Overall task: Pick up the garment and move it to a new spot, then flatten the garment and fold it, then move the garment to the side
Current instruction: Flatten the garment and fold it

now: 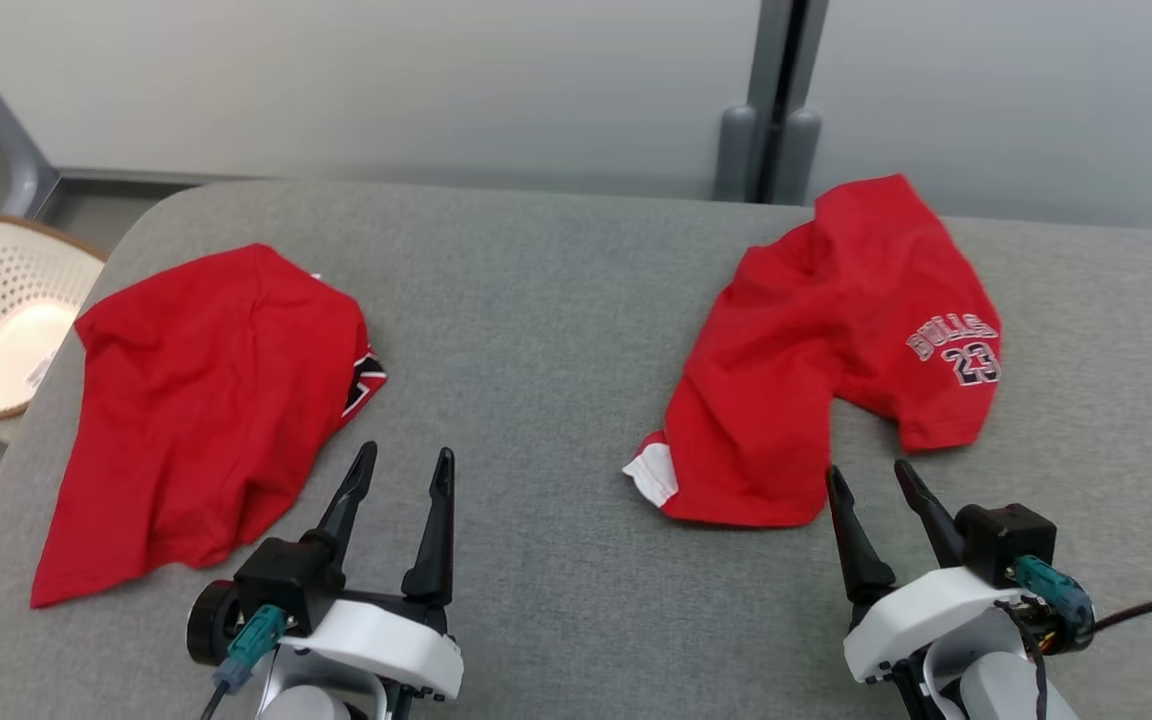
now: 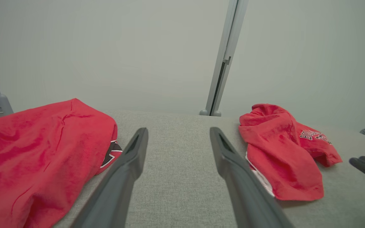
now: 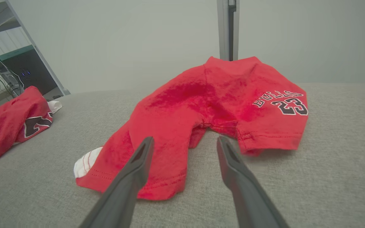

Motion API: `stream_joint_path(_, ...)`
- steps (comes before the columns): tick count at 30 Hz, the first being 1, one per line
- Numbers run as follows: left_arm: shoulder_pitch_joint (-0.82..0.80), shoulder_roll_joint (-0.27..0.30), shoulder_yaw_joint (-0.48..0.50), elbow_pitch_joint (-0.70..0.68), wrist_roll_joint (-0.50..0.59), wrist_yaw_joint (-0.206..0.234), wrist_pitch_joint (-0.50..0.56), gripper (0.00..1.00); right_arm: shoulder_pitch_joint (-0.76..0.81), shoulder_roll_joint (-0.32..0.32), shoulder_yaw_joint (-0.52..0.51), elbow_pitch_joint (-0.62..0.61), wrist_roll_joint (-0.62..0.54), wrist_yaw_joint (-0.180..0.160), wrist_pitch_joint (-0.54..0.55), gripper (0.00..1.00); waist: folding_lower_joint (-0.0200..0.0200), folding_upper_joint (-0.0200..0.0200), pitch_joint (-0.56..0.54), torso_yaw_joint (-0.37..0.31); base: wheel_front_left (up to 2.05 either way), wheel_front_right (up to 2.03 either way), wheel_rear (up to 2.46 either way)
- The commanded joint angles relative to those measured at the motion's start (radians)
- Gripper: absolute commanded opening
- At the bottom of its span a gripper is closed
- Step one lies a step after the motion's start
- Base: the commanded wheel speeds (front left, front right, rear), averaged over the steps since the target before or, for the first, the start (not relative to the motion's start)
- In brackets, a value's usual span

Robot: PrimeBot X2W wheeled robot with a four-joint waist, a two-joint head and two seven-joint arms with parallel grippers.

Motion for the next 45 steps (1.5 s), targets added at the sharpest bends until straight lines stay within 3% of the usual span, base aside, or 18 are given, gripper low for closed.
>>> stream_joint_path(1,-0.021,0.004,-0.002,0.004,0.004,-0.006,-0.002,1.0,-0.018,-0.002,0.002,0.025,0.0,0.0,0.004,1.0,0.0,0.0,0.035,0.033,0.0,0.0,0.0)
stream_joint_path(8,-0.056,-0.004,-0.01,0.008,0.011,-0.01,-0.002,1.0,-0.085,-0.003,0.032,0.16,0.046,0.0,-0.012,1.0,0.0,0.0,0.077,0.07,0.0,0.0,0.0)
stream_joint_path(9,-0.06,-0.003,-0.01,0.009,0.012,-0.01,-0.002,1.0,-0.096,-0.002,0.04,0.178,0.044,0.0,-0.013,0.35,0.0,0.0,0.079,0.071,0.0,0.0,0.0)
stream_joint_path(10,-0.064,-0.004,-0.01,0.01,0.012,-0.008,-0.002,1.0,-0.107,-0.003,0.042,0.194,0.036,0.0,-0.018,0.0,0.0,0.0,0.08,0.072,0.0,0.0,0.0)
stream_joint_path(15,-0.056,-0.004,-0.013,0.013,0.002,0.003,-0.002,1.0,-0.136,-0.009,0.022,0.252,0.014,0.0,-0.04,0.0,0.0,0.0,0.064,0.046,0.0,0.0,0.0)
stream_joint_path(20,-0.037,-0.004,-0.01,0.015,-0.006,0.01,-0.002,1.0,-0.116,-0.071,-0.033,0.232,-0.015,0.0,-0.046,0.0,0.0,0.0,0.024,-0.021,0.0,0.0,0.0)
stream_joint_path(27,-0.019,-0.004,-0.022,0.016,-0.019,0.011,-0.002,1.0,-0.059,-0.196,-0.094,0.133,-0.01,0.0,0.052,0.0,0.0,0.0,-0.006,-0.106,0.0,0.0,0.0)
stream_joint_path(35,-0.032,-0.004,-0.064,0.017,-0.037,0.018,-0.002,1.0,0.023,-0.301,-0.189,0.074,0.022,0.0,0.193,0.0,0.0,0.0,0.005,-0.152,0.0,0.0,0.0)
stream_joint_path(36,-0.034,-0.004,-0.069,0.019,-0.037,0.019,-0.002,1.0,0.024,-0.307,-0.209,0.077,0.004,0.0,0.185,0.45,0.0,0.0,0.008,-0.155,0.0,0.0,0.0)
stream_joint_path(37,-0.037,-0.004,-0.072,0.021,-0.037,0.02,-0.002,1.0,0.024,-0.304,-0.232,0.082,-0.009,0.0,0.178,1.0,0.0,0.0,0.01,-0.157,0.0,0.0,0.0)
stream_joint_path(45,-0.041,-0.004,-0.076,0.03,-0.038,0.019,-0.002,1.0,0.011,-0.221,-0.254,0.021,-0.065,0.0,0.082,1.0,0.0,0.0,0.009,-0.163,0.0,0.0,0.0)
